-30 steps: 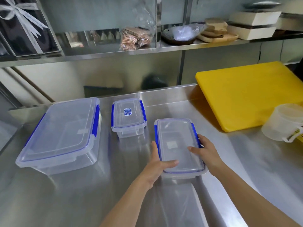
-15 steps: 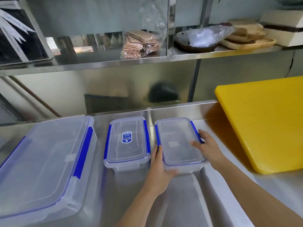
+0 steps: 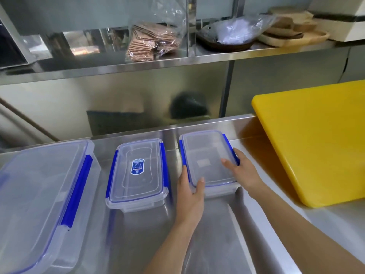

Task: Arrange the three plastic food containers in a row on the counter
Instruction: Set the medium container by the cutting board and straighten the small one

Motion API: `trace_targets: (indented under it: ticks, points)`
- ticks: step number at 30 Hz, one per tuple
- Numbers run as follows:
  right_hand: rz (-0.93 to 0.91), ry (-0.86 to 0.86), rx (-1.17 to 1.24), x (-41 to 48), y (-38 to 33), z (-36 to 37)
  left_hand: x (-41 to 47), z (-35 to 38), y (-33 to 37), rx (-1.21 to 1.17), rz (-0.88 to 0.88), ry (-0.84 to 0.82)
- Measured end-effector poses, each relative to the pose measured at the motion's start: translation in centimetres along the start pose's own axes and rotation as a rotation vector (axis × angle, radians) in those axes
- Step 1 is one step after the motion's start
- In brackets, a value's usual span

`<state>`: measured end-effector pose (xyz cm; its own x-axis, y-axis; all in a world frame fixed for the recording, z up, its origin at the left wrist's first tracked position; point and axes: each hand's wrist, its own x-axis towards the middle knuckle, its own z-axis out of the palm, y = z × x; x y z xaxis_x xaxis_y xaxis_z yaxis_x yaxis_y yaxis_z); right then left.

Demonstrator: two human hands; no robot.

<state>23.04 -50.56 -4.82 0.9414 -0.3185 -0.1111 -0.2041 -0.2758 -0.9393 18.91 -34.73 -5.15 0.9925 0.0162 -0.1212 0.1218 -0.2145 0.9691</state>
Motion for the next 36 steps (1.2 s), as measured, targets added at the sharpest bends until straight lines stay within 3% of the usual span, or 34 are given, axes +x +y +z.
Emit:
trace_targets:
  ticks: [16, 20, 22, 24, 26, 28, 32, 36]
  points:
    - [0.001, 0.127, -0.223, 1.4, 1.7, -9.7, 0.6, 9.4, 3.2, 0.163, 0.03, -0.169]
    - [-0.047, 0.24, -0.643, 0.5, 0.0, -9.5, 0.3, 8.0, 4.7, 0.329, 0.099, -0.213]
    - [-0.177, 0.397, -0.77, 0.2, -1.5, -8.3, 0.2, 4.7, 5.3, 0.363, 0.24, -0.138]
    - [-0.268, 0.441, -0.761, -0.7, -3.0, -6.0, 0.4, -0.2, 6.0, 0.404, 0.428, 0.08]
    - [-0.392, 0.279, -0.631, -1.8, -6.0, 2.1, 1.9, -10.4, 4.6, 0.489, 0.456, 0.439]
    - [-0.381, 0.121, -0.477, -2.8, -6.7, 6.1, 3.9, -15.4, 2.8, 0.552, 0.263, 0.536]
    - [-0.168, -0.181, -0.174, -4.6, -6.5, 12.2, 4.6, -18.7, -1.9, 0.498, -0.172, 0.375]
    - [-0.087, -0.346, -0.046, -5.8, -5.9, 15.1, 3.9, -17.3, -3.9, 0.054, -0.261, 0.22]
